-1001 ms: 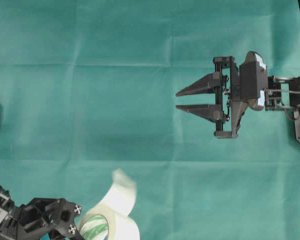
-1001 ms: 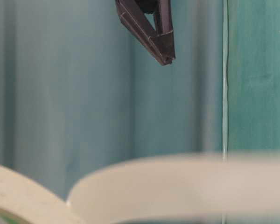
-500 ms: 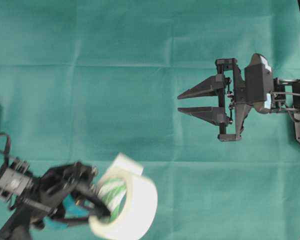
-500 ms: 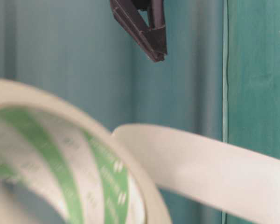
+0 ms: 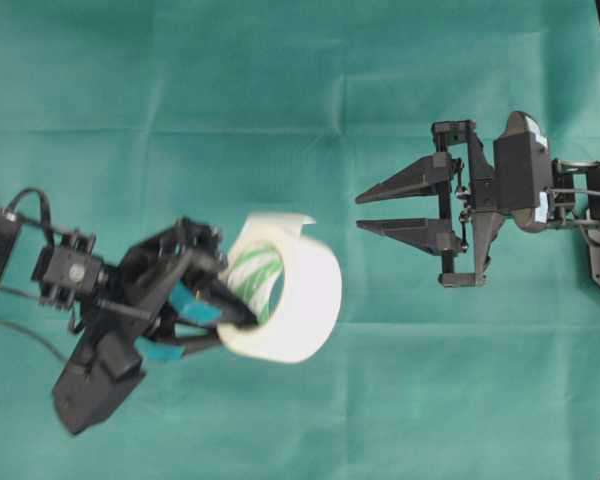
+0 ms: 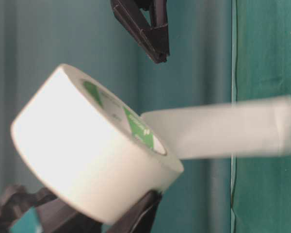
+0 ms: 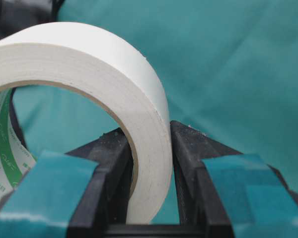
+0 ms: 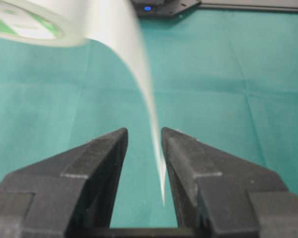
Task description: Peel off the duct tape with your right arm.
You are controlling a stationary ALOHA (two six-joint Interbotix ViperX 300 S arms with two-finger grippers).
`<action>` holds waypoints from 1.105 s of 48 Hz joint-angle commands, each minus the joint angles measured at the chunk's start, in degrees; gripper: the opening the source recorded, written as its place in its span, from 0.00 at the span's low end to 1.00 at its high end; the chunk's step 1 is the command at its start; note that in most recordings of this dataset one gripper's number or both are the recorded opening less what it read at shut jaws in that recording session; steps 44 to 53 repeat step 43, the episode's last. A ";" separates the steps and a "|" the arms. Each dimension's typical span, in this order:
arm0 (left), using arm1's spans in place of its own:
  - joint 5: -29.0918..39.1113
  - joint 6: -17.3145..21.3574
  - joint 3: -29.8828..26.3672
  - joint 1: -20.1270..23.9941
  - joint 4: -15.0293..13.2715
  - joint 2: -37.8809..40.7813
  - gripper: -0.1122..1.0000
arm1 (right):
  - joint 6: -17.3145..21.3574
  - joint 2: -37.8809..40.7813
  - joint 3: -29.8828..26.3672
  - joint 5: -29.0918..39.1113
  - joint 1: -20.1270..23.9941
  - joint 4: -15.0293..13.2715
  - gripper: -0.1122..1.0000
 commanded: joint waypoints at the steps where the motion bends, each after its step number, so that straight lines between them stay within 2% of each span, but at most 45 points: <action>1: -0.88 -0.09 -0.26 2.20 0.18 -1.14 0.29 | 0.00 -0.79 -0.53 -0.79 0.35 -0.18 0.17; 18: -0.18 0.26 1.23 12.66 0.09 -1.14 0.29 | 0.00 -0.97 -0.53 -0.79 1.05 -0.09 0.17; 25: -0.09 0.26 2.02 15.03 0.18 -1.14 0.29 | -0.09 -0.97 -0.53 -0.79 1.05 -0.09 0.17; 53: -0.18 -0.44 4.13 13.45 0.18 0.35 0.29 | -0.09 -0.97 -0.53 -0.88 1.05 -0.09 0.17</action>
